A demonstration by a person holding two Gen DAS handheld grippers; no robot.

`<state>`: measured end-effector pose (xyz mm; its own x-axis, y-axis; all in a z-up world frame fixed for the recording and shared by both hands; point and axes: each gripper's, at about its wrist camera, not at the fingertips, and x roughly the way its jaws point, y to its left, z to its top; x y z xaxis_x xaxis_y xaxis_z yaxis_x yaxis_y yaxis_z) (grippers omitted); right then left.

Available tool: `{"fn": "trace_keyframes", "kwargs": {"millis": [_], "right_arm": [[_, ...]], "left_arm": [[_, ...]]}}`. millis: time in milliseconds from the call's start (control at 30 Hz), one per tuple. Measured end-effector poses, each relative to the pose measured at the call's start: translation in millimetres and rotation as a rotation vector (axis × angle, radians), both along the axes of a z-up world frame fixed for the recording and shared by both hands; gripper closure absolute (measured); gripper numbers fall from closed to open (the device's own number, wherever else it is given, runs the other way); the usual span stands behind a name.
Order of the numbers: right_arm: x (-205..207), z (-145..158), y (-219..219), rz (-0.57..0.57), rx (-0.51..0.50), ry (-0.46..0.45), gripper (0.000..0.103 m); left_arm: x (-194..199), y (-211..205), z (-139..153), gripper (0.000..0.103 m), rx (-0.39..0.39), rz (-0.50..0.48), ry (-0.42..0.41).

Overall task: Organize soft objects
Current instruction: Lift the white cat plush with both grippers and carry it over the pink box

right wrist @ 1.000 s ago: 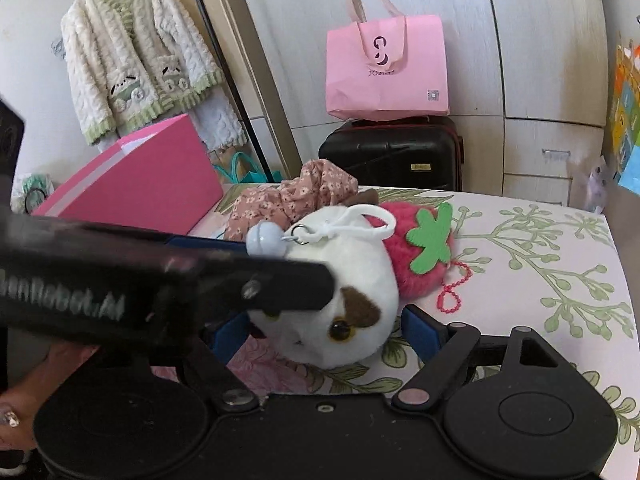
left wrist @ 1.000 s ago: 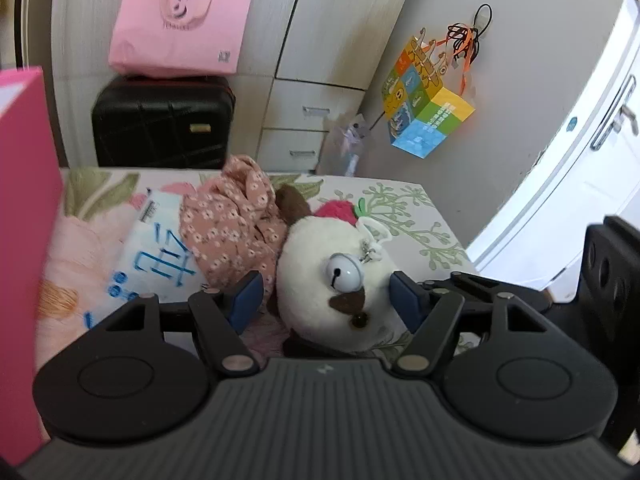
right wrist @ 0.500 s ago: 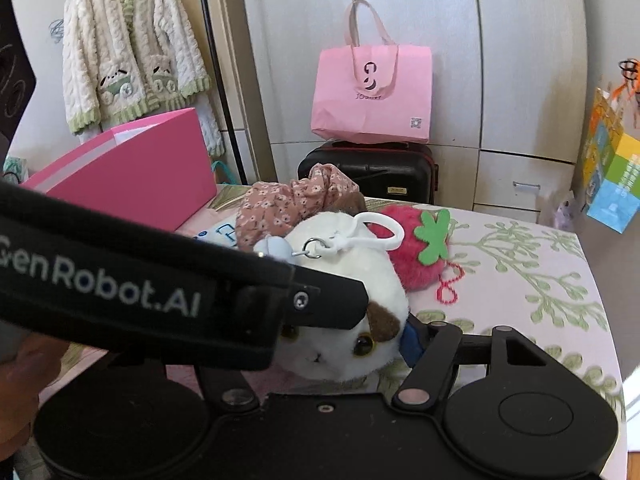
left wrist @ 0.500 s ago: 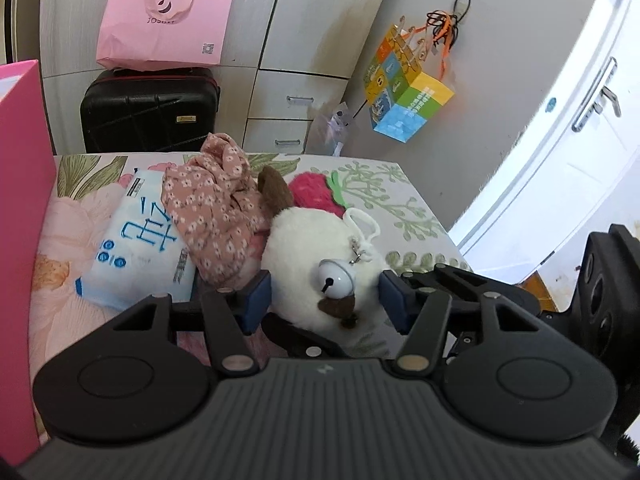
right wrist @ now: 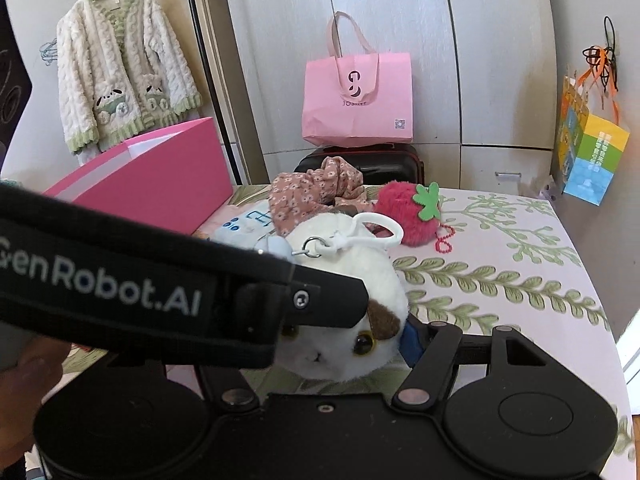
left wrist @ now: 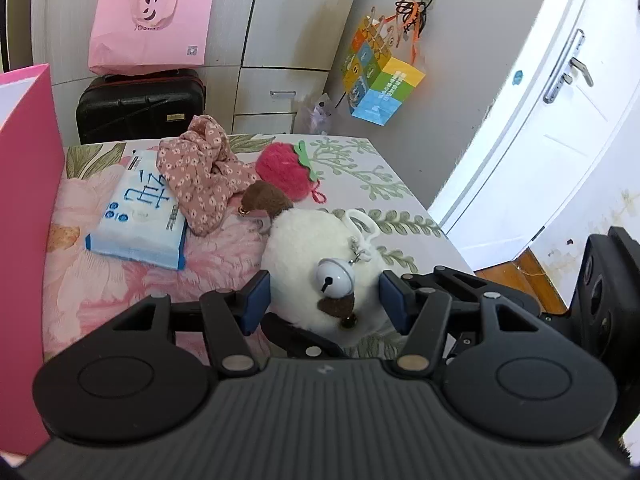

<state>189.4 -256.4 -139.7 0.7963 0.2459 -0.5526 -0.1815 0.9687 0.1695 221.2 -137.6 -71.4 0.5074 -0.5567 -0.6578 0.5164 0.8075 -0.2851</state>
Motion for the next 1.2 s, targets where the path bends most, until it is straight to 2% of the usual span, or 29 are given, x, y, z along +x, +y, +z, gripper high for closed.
{"fn": "trace_keyframes", "kwargs": {"millis": [233, 300, 400, 533, 833, 933, 1200], "right_arm": [[-27, 1, 2, 0.011, 0.026, -0.023, 0.03], [-35, 2, 3, 0.02, 0.04, -0.024, 0.03], [-48, 3, 6, 0.037, 0.063, -0.021, 0.03], [-62, 10, 12, 0.051, 0.04, -0.021, 0.03], [-77, 36, 25, 0.117, 0.04, 0.045, 0.03], [-84, 48, 33, 0.144, 0.026, 0.039, 0.03], [-104, 79, 66, 0.238, -0.051, 0.007, 0.03]], "left_arm": [[-36, 7, 5, 0.045, 0.021, -0.009, -0.054], [-43, 9, 7, 0.045, 0.029, 0.001, -0.023], [-56, 12, 11, 0.045, 0.048, -0.014, -0.039], [-68, 23, 17, 0.045, 0.03, -0.026, -0.023], [-90, 49, 39, 0.045, 0.012, -0.069, -0.011], [-97, 63, 48, 0.045, -0.011, -0.074, -0.001], [-124, 98, 74, 0.045, -0.013, -0.052, -0.018]]}}
